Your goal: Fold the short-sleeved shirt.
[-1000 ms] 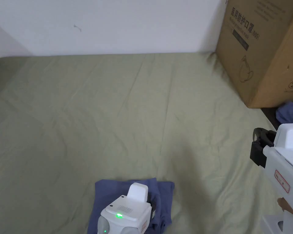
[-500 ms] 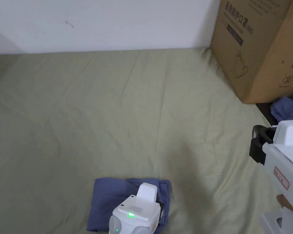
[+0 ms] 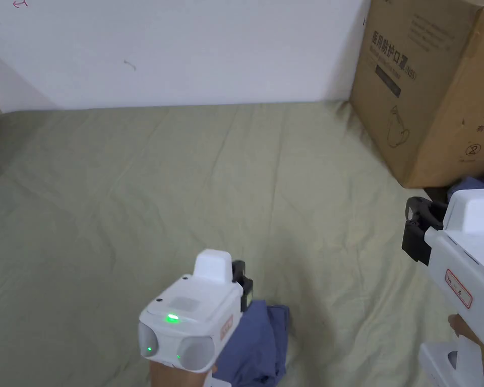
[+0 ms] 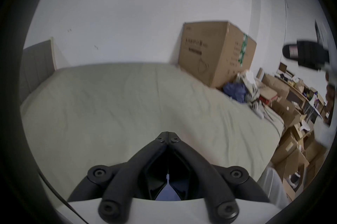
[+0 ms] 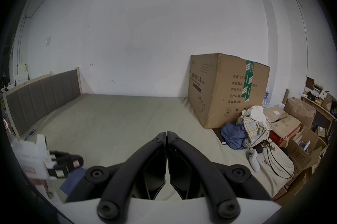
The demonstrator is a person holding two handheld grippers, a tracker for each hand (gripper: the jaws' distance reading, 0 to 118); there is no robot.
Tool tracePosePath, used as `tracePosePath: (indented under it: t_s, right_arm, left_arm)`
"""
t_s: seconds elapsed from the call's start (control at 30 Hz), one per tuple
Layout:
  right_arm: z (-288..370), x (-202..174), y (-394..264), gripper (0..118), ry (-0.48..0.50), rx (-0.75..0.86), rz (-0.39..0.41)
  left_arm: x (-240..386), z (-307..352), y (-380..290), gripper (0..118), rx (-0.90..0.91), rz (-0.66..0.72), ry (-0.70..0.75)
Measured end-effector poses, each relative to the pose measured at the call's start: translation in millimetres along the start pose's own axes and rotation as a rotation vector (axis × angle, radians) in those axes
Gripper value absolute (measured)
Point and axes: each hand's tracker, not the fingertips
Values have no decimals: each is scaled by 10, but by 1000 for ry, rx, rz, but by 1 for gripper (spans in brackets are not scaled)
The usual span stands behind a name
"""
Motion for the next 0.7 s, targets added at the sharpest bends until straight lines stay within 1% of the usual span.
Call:
tracePosePath:
  t_s: [0.17,0.33,0.47,0.53,0.7]
  right_arm:
    - [126,-156,152,0,17,61,-10]
    - [207,-324,250,0,33,119,-21]
    - [256,-486,281,0,37,159,-22]
    - [267,-555,283,0,32,173,-17]
    - [267,-660,262,0,40,189,-17]
  left_arm:
    - [-305,359,449,0,138,-20,66]
    - [-612,628,731,0,233,-36,149]
    - [-796,792,827,0,282,-68,219]
    - [-876,864,838,0,293,-66,227]
    - [-998,1026,809,0,339,-58,297]
